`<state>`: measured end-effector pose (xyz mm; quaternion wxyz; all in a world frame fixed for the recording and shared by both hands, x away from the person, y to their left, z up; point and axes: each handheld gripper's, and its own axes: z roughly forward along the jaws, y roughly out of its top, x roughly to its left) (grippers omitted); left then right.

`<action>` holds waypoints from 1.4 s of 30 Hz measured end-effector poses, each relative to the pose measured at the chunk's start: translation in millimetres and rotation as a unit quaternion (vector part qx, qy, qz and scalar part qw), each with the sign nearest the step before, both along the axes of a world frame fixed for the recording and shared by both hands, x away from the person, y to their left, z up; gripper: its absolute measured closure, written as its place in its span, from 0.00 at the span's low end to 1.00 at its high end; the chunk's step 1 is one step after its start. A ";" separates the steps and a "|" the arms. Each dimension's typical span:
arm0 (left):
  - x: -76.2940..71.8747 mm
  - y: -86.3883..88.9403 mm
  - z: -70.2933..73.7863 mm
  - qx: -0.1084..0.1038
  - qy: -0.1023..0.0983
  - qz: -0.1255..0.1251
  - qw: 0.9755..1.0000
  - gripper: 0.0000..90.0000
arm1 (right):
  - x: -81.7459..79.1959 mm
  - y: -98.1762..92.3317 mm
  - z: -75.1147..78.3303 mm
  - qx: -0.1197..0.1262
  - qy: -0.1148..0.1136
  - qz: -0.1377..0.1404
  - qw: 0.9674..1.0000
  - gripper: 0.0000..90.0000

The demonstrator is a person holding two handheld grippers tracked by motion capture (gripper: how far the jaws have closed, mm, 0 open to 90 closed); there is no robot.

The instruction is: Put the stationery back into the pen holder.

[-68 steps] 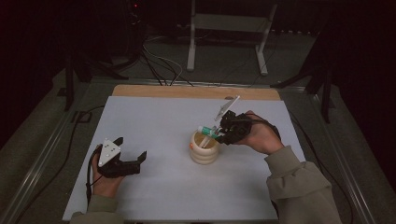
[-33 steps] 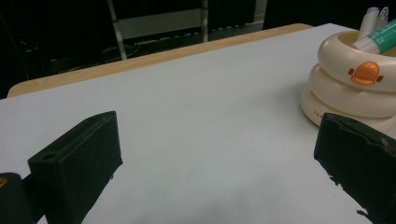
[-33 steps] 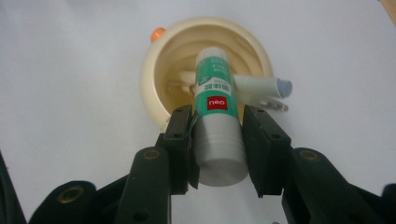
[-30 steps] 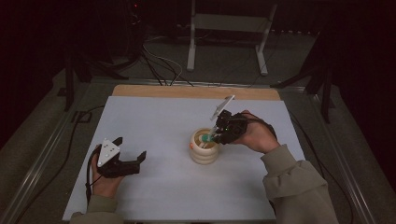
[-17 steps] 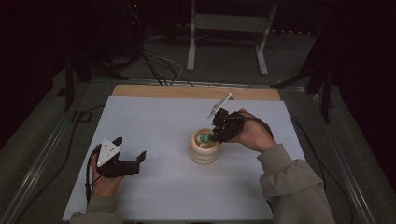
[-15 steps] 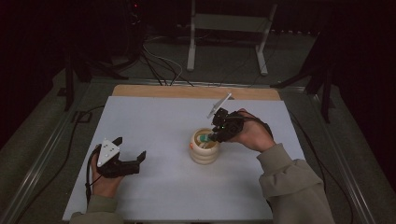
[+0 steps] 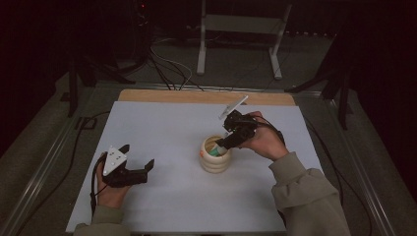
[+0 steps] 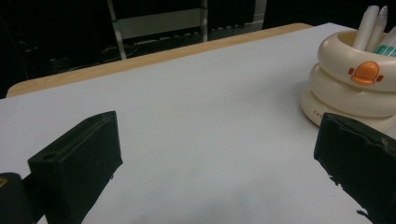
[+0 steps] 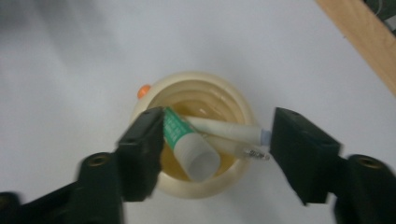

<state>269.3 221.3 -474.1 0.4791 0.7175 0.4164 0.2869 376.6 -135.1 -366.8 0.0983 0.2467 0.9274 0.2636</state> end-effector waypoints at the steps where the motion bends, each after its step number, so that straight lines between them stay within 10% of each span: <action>1: 0.0 0.2 0.0 0.001 0.000 0.000 1.000 0.01 | -0.1 -0.8 -0.1 0.006 -0.001 -0.002 1.000 0.32; 42: -1.9 12.0 6.7 -0.001 -0.007 0.029 1.000 0.01 | -16.3 -54.4 -21.3 0.079 -0.066 -0.119 0.988 0.00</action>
